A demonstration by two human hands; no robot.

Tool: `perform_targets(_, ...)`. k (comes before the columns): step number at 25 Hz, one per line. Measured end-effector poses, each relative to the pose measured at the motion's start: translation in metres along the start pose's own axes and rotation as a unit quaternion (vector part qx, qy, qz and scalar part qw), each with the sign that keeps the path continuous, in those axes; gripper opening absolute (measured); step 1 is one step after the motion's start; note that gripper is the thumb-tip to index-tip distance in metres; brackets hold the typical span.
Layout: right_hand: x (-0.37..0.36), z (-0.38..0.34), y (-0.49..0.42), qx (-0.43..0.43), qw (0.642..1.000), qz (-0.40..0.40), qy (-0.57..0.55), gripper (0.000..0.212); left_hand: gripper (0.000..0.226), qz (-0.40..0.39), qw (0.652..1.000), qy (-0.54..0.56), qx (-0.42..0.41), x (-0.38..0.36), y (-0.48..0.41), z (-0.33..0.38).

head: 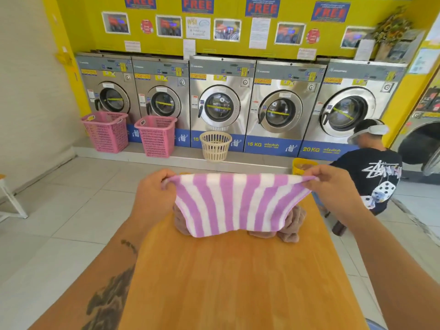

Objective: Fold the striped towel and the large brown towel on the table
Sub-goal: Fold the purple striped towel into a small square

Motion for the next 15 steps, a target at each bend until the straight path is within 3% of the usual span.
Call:
perform_targets(4, -0.041, 0.103, 0.087, -0.103, 0.976, -0.189, 0.046, 0.03, 0.028, -0.215, 0.968, -0.068, 0.108, -0.024, 0.098, -0.087)
perform_targets(7, -0.067, 0.163, 0.145, -0.19, 0.943, -0.259, 0.085, 0.023, 0.024, -0.33, 0.922, -0.132, 0.157, -0.039, 0.156, -0.137)
perform_targets(10, -0.075, 0.177, 0.167, -0.209, 0.938, -0.26, 0.089, 0.016, 0.022, -0.372, 0.899, -0.127, 0.194, -0.044, 0.175, -0.151)
perform_targets(13, -0.064, 0.168, 0.157, -0.2, 0.953, -0.214, 0.079, 0.015, 0.018, -0.385, 0.872, -0.045, 0.298, -0.048, 0.181, -0.161)
perform_targets(15, -0.057, 0.163, 0.147, -0.189, 0.958, -0.194, 0.092, 0.015, 0.019, -0.394, 0.861, -0.028, 0.322, -0.053, 0.182, -0.162)
Point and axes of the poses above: each hand's wrist, its own y-axis away from the middle knuckle, its own x-axis out of the back of the hand, z = x × y, the point moved 9 cm from there along -y, towards the middle knuckle, and after that the axes turned 5 degrees about z, right-handed, at the moved point
